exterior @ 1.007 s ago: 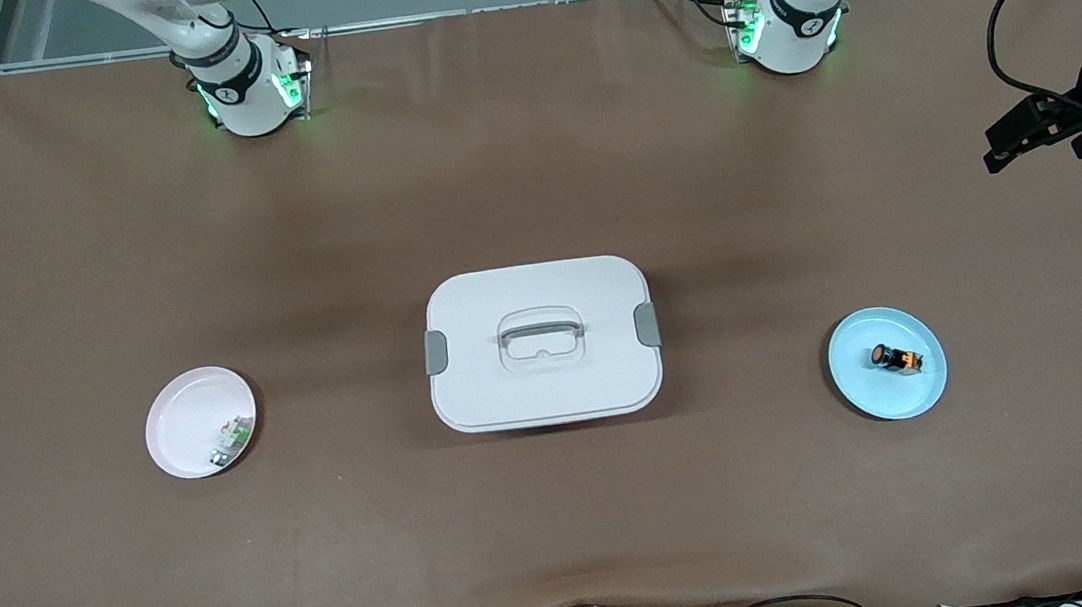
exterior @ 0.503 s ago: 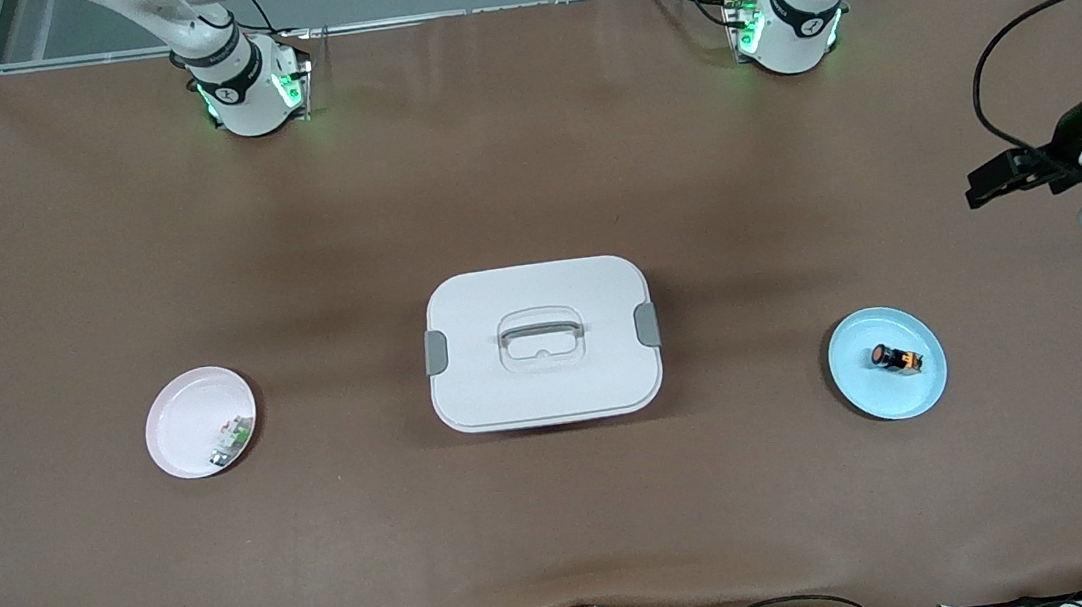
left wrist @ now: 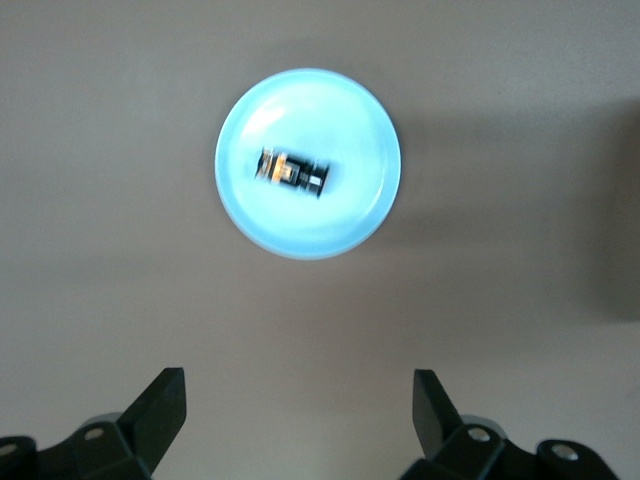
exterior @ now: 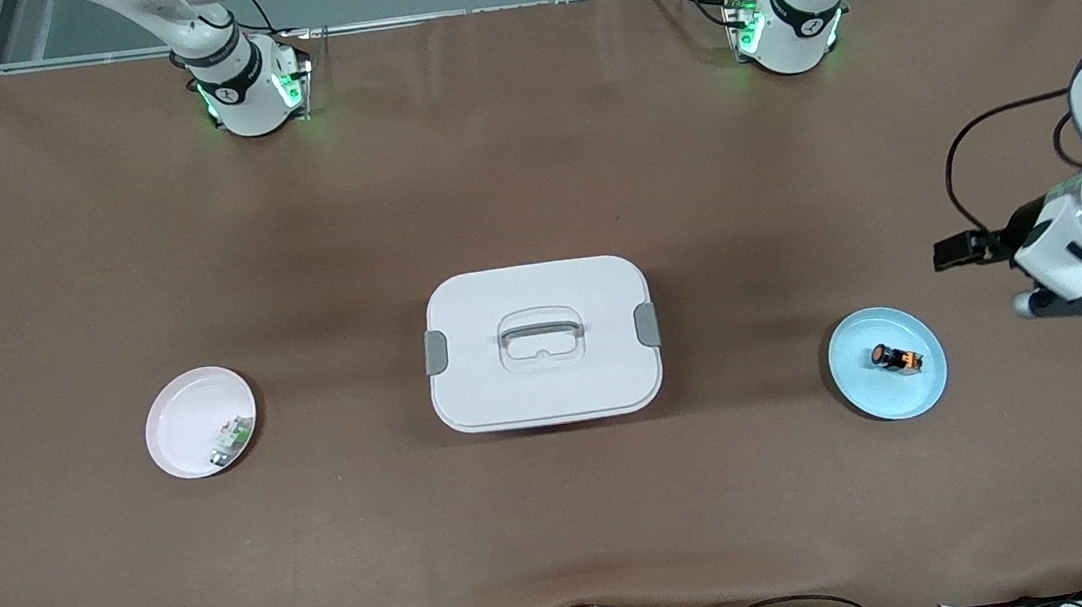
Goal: Transfer orange switch to right arm and place
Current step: 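Move the left gripper down toward the orange switch on the blue plate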
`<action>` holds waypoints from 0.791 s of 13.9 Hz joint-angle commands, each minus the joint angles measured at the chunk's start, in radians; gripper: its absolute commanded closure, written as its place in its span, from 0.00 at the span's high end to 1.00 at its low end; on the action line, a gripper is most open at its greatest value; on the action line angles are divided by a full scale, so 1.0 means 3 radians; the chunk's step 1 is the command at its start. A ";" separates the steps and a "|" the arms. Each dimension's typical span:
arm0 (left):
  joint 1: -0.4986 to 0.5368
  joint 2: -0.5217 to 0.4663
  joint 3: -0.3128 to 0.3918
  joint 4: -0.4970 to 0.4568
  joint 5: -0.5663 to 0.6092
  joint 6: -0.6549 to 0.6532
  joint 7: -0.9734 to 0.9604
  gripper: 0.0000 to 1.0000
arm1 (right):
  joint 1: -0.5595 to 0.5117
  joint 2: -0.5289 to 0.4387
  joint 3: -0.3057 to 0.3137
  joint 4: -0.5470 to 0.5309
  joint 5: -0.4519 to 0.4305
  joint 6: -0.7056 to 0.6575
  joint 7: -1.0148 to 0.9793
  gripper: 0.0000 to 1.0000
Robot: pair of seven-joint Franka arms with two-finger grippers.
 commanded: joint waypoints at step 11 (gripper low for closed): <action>0.0275 0.0912 -0.0031 0.0060 -0.0022 0.0941 0.0985 1.00 | 0.0015 -0.0012 0.0022 -0.0002 0.0010 -0.0007 0.0054 1.00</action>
